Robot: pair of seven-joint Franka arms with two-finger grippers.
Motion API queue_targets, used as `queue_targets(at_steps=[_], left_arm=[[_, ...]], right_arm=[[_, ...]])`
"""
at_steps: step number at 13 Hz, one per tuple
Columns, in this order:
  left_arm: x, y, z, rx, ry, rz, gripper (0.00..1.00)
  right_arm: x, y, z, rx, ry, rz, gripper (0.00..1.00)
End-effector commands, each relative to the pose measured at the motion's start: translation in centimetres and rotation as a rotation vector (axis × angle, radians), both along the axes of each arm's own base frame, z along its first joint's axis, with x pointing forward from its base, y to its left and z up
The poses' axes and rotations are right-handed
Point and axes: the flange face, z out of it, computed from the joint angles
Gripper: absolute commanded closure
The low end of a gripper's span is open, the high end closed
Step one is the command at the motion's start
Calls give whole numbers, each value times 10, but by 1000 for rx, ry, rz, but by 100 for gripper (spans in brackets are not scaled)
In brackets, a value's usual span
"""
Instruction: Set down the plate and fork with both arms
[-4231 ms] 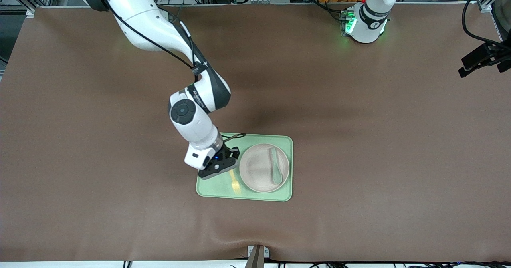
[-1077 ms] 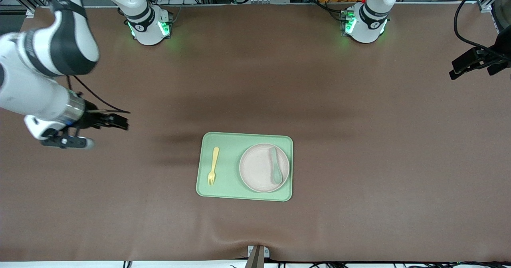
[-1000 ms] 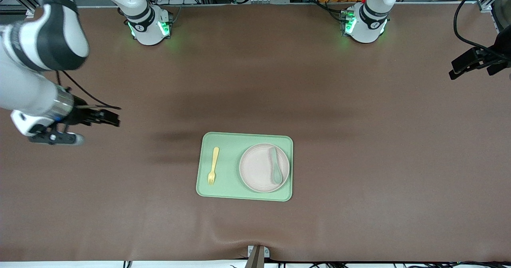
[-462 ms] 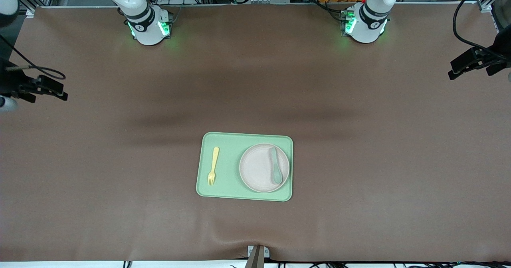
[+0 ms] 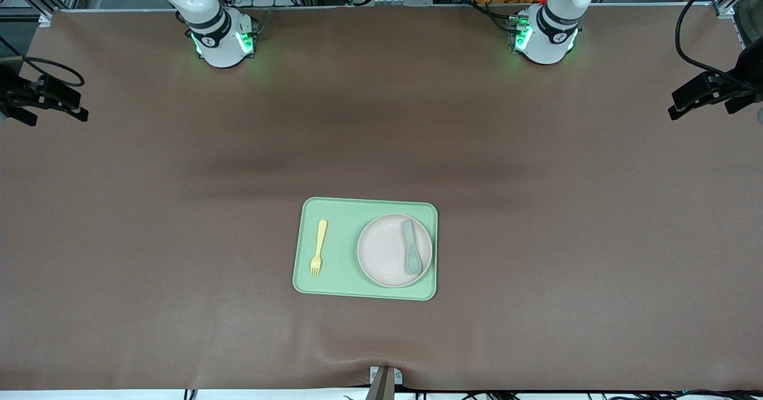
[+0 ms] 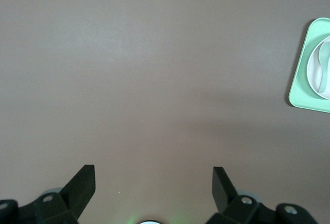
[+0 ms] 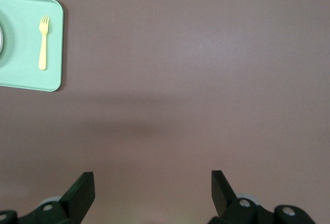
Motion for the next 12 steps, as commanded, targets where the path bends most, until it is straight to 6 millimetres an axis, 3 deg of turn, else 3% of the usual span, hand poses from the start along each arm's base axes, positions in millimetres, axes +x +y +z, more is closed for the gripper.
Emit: queue_targets(at_steps=[1,12], left_arm=[[1,-7,2,11,-13,-25,0],[5,-3,-5,21,4,-22,0]], right_arm=[[-4,-4,9,-25,6,-7,0],[-9,-7,13,-29,39,-83,0]])
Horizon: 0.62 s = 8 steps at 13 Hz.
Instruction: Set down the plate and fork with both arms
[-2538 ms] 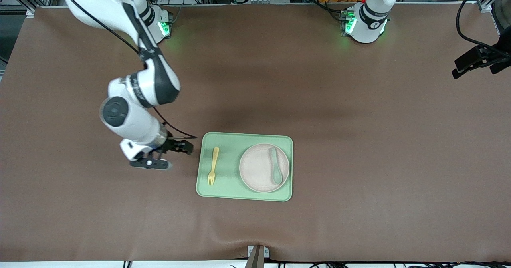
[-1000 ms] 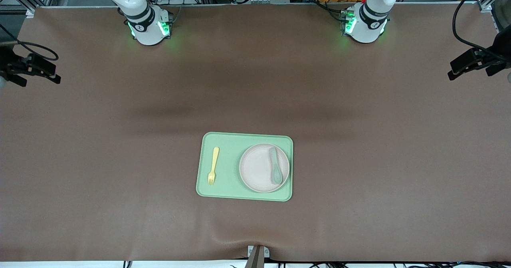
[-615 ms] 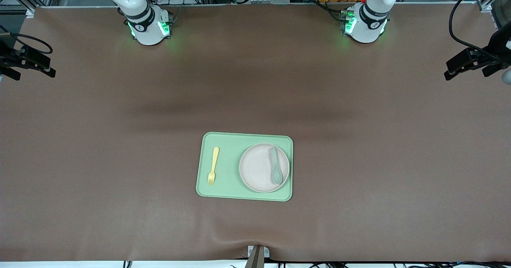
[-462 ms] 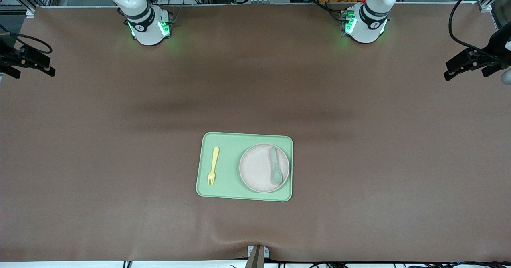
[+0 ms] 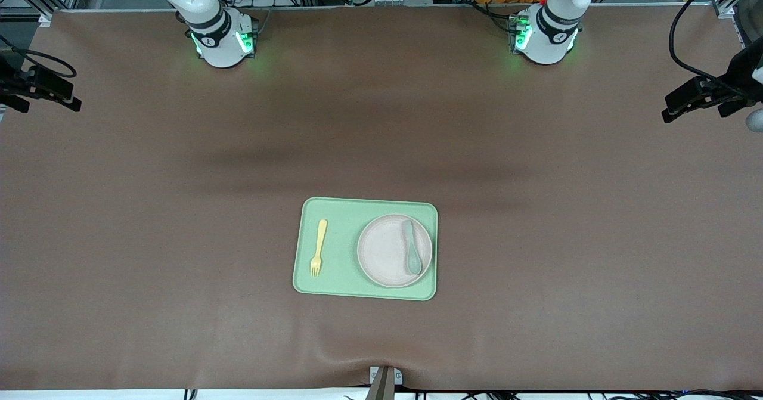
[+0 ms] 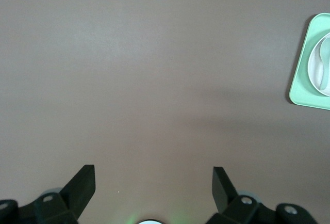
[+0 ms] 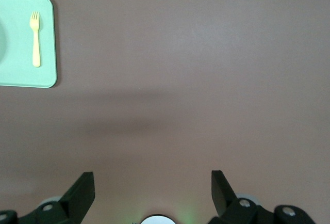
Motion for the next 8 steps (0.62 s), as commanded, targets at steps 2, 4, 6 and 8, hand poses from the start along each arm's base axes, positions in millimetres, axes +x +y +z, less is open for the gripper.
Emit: queue_targets(at_steps=[2,4,6,8], left_arm=[[1,3,5,18,-14,-12,0],[1,3,5,23,-16,-12,0],[1,3,6,23,-18,-10,0],[1,1,6,23,-18,-13,0]], right_arm=[[-3,-2,7,-14,1,-19,0],[-2,0,7,-15,0,-14,0],[0,-1,5,-15,0,-16,0],[0,-1,5,-15,0,-16,0]])
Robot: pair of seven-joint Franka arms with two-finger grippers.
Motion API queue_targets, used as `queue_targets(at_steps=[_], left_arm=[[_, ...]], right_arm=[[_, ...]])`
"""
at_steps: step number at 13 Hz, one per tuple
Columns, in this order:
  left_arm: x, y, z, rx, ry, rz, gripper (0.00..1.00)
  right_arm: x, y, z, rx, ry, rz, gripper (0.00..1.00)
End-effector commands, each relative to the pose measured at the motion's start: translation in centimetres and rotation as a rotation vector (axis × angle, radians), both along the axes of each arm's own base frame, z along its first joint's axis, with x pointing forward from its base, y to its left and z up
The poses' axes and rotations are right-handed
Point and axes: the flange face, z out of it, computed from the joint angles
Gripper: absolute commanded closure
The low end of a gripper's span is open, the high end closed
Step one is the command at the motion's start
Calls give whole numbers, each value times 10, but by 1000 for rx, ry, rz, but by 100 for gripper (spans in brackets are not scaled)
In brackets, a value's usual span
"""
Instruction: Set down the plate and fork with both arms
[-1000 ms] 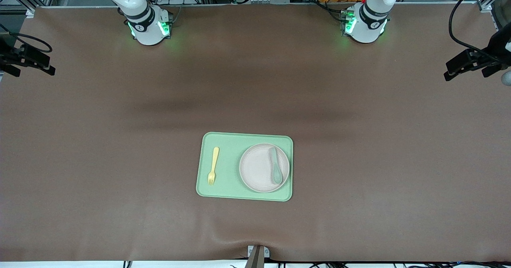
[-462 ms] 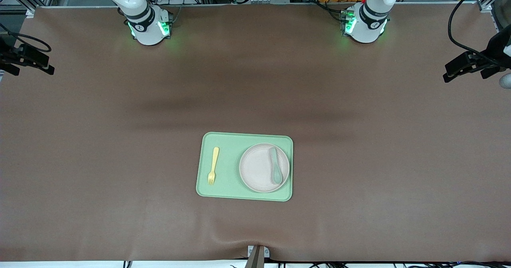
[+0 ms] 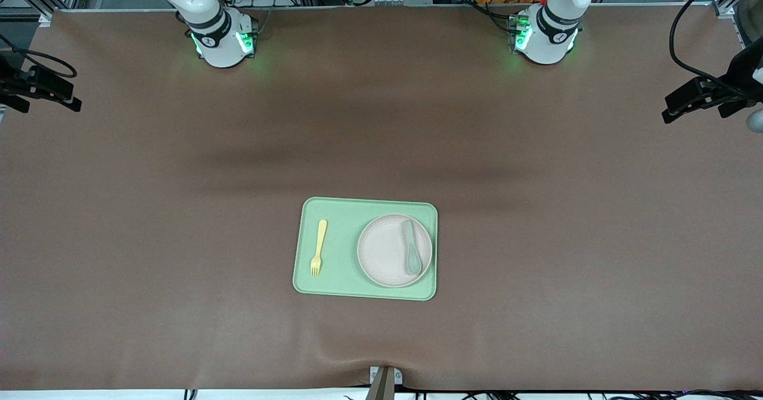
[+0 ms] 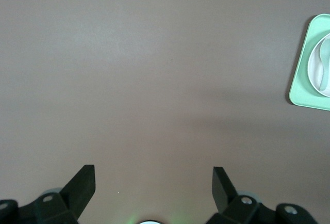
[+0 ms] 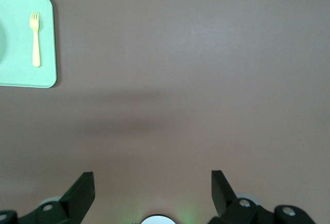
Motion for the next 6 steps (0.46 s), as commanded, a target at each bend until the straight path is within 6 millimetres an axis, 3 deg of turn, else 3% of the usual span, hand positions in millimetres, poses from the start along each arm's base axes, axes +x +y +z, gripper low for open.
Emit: queue_targets(at_steps=[1,6], left_arm=[[1,1,6,23,-15,-12,0],[1,0,6,23,-15,-14,0]], right_arm=[[0,-2,5,-14,-1,-17,0],[1,-3,7,-17,-9,-21,0]])
